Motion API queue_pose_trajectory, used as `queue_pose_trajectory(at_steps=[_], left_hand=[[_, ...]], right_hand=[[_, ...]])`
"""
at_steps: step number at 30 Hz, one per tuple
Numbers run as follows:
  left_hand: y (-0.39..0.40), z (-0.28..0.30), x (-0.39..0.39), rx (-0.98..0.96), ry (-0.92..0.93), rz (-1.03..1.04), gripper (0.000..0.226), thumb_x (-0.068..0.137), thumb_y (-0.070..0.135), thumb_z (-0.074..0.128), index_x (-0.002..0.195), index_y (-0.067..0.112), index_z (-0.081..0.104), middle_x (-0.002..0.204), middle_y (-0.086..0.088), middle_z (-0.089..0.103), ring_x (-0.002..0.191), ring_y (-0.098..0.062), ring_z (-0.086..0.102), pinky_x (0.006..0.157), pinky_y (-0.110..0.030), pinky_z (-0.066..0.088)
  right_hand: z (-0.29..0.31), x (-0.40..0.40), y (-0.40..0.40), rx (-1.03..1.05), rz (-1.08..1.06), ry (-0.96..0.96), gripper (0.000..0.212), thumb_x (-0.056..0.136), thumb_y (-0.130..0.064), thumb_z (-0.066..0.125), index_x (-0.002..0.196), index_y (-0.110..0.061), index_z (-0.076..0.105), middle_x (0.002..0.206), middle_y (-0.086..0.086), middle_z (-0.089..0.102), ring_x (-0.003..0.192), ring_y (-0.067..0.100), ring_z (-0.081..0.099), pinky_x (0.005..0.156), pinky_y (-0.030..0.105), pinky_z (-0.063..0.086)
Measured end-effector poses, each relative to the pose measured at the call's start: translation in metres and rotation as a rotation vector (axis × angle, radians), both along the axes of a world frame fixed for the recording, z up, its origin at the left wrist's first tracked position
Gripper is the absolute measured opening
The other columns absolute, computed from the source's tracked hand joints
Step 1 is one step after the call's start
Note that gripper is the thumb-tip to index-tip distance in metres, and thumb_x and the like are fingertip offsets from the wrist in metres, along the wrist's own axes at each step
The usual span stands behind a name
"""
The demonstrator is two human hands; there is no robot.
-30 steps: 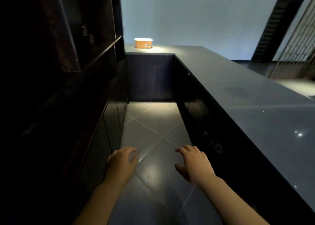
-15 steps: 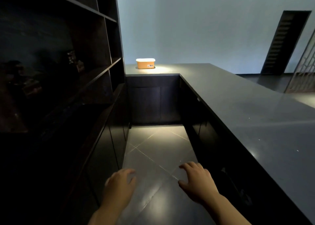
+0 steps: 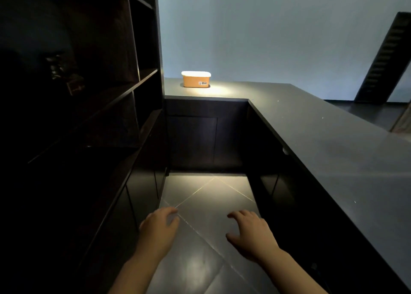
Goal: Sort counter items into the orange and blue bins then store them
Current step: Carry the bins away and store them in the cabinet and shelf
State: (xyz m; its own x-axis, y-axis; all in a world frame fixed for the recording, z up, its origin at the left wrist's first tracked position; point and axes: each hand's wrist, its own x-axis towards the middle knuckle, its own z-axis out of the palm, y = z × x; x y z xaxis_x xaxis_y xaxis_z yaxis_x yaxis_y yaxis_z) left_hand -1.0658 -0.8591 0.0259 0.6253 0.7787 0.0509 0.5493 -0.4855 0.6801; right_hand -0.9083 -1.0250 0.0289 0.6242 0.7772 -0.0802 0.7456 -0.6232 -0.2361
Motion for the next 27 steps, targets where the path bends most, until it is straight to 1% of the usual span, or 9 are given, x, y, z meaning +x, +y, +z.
queue_pose_trajectory(at_steps=[3, 6, 10, 12, 18, 21, 23, 25, 27], left_hand=[[0.055, 0.008, 0.049, 0.019, -0.017, -0.010, 0.029, 0.091, 0.027, 0.058, 0.120, 0.023, 0.063, 0.121, 0.003, 0.063, 0.110, -0.015, 0.057, 0.094, -0.029, 0.046], [0.101, 0.015, 0.100, 0.037, 0.008, -0.035, 0.031, 0.091, 0.026, 0.058, 0.121, 0.023, 0.063, 0.123, 0.004, 0.062, 0.114, -0.016, 0.055, 0.096, -0.027, 0.043], [0.135, 0.016, 0.167, -0.003, 0.021, -0.123, 0.030, 0.091, 0.024, 0.057, 0.120, 0.025, 0.062, 0.125, 0.007, 0.060, 0.117, -0.012, 0.053, 0.096, -0.022, 0.038], [0.155, 0.014, 0.203, -0.010, 0.024, -0.146, 0.030, 0.091, 0.025, 0.056, 0.120, 0.028, 0.062, 0.126, 0.009, 0.060, 0.117, -0.010, 0.052, 0.098, -0.022, 0.039], [0.217, 0.009, 0.320, -0.017, 0.002, -0.107, 0.030, 0.091, 0.026, 0.056, 0.121, 0.027, 0.061, 0.127, 0.008, 0.059, 0.120, -0.011, 0.051, 0.101, -0.026, 0.039], [0.249, 0.019, 0.381, -0.017, 0.012, -0.104, 0.029, 0.091, 0.029, 0.056, 0.119, 0.031, 0.061, 0.124, 0.011, 0.059, 0.117, -0.010, 0.052, 0.100, -0.028, 0.042], [0.271, 0.029, 0.420, 0.021, -0.023, -0.084, 0.029, 0.090, 0.029, 0.057, 0.118, 0.032, 0.062, 0.121, 0.013, 0.061, 0.114, -0.008, 0.053, 0.099, -0.030, 0.044], [0.293, 0.034, 0.453, 0.034, -0.062, -0.056, 0.028, 0.090, 0.029, 0.058, 0.117, 0.032, 0.063, 0.118, 0.015, 0.062, 0.112, -0.007, 0.055, 0.098, -0.030, 0.045], [0.314, 0.032, 0.477, 0.009, -0.063, -0.033, 0.027, 0.090, 0.029, 0.058, 0.116, 0.032, 0.064, 0.117, 0.016, 0.062, 0.111, -0.006, 0.055, 0.098, -0.029, 0.045]], right_hand=[[0.005, 0.046, 0.047, 0.008, -0.028, 0.005, 0.053, 0.086, -0.044, 0.050, 0.137, -0.033, 0.041, 0.139, -0.009, 0.045, 0.129, 0.014, 0.040, 0.102, 0.030, 0.032], [0.010, 0.092, 0.089, 0.071, -0.058, -0.002, 0.053, 0.085, -0.044, 0.049, 0.136, -0.033, 0.042, 0.139, -0.011, 0.044, 0.128, 0.013, 0.041, 0.102, 0.029, 0.033], [0.002, 0.149, 0.126, 0.068, -0.105, 0.043, 0.053, 0.085, -0.045, 0.049, 0.136, -0.034, 0.041, 0.140, -0.013, 0.044, 0.128, 0.012, 0.040, 0.102, 0.027, 0.033], [-0.002, 0.184, 0.147, 0.075, -0.126, 0.051, 0.053, 0.085, -0.044, 0.049, 0.136, -0.034, 0.041, 0.140, -0.013, 0.044, 0.127, 0.011, 0.041, 0.101, 0.026, 0.034], [-0.004, 0.308, 0.220, 0.127, -0.102, 0.031, 0.052, 0.087, -0.043, 0.050, 0.136, -0.031, 0.043, 0.139, -0.012, 0.045, 0.126, 0.012, 0.041, 0.101, 0.028, 0.034], [0.010, 0.373, 0.250, 0.155, -0.096, 0.024, 0.052, 0.087, -0.043, 0.050, 0.137, -0.030, 0.043, 0.140, -0.011, 0.045, 0.127, 0.013, 0.042, 0.102, 0.028, 0.035], [0.022, 0.417, 0.272, 0.182, -0.099, -0.022, 0.052, 0.086, -0.043, 0.050, 0.137, -0.030, 0.043, 0.139, -0.011, 0.046, 0.126, 0.012, 0.043, 0.103, 0.029, 0.037], [0.029, 0.451, 0.298, 0.193, -0.094, -0.053, 0.051, 0.086, -0.041, 0.050, 0.136, -0.031, 0.044, 0.137, -0.012, 0.047, 0.124, 0.012, 0.044, 0.102, 0.029, 0.037], [0.031, 0.473, 0.327, 0.180, -0.048, -0.034, 0.051, 0.087, -0.041, 0.049, 0.136, -0.031, 0.044, 0.136, -0.012, 0.047, 0.123, 0.012, 0.044, 0.102, 0.029, 0.037]])
